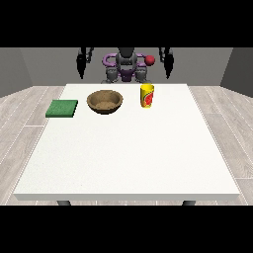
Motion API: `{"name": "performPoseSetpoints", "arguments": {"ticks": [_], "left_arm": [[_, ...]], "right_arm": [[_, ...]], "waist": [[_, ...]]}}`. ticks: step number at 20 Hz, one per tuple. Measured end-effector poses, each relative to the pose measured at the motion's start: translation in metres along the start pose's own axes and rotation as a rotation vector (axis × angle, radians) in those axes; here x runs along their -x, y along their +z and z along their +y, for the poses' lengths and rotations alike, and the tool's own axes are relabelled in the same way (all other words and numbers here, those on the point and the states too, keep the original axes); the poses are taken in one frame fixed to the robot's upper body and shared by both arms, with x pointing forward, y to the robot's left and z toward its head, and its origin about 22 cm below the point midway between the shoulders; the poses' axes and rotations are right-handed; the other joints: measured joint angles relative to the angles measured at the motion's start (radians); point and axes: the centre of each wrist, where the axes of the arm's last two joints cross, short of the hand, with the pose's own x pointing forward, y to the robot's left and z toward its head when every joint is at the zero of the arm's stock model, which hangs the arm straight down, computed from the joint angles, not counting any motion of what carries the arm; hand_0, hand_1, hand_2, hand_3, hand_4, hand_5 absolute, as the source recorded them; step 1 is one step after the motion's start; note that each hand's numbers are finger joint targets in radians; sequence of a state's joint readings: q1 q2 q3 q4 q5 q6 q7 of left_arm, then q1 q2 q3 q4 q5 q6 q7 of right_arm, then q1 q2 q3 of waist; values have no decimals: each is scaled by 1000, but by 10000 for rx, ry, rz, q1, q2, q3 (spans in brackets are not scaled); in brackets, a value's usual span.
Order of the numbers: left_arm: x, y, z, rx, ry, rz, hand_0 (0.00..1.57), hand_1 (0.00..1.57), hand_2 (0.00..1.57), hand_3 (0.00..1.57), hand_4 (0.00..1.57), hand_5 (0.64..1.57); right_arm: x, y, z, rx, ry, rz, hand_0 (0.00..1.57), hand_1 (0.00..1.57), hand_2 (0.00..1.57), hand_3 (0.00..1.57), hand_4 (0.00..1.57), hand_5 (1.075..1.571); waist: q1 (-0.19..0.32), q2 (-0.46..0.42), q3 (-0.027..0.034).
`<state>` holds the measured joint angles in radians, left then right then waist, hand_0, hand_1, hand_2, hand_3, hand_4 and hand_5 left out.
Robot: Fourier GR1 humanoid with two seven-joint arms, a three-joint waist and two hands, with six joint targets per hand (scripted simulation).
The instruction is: Pick the cup and pour the ball into the bowl, then pick the bowl and place it on the pad
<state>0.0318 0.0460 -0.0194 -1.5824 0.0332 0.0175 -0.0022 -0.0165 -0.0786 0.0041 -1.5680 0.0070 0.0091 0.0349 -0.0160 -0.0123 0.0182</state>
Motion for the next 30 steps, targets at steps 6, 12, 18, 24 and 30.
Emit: {"name": "performPoseSetpoints", "arguments": {"ticks": [6, 12, 18, 24, 30], "left_arm": [[-21, -2, 6, 65, -275, -186, 0, 0, 0, 0, 0, 1557], [-61, -9, 21, -218, 432, -738, 0, 0, 0, 0, 0, 1548], [-65, -8, 42, -259, 456, -1733, 0, 0, 0, 0, 0, 1541], [-50, -22, 39, -262, 379, -2577, 0, 0, 0, 0, 0, 1527], [-12, -32, 25, -599, 309, -3165, 0, 0, 0, 0, 0, 1518]], "right_arm": [[-22, -2, -8, 30, 233, -228, 0, 0, 0, 0, 0, 1569], [-30, 13, -66, 7, -430, -420, 0, 0, 0, 0, 0, 1571], [-44, 13, -89, 155, -617, -1118, 0, 0, 0, 0, 0, 1570], [-34, 5, -83, 71, -755, -1808, 0, 0, 0, 0, 0, 1570], [-30, -1, -81, -228, -677, -2279, 0, 0, 0, 0, 0, 1571]], "waist": [[-68, -1804, -104], [-159, -1775, -160], [-58, -841, -176], [-98, 115, -181], [-398, 861, -184]]}}
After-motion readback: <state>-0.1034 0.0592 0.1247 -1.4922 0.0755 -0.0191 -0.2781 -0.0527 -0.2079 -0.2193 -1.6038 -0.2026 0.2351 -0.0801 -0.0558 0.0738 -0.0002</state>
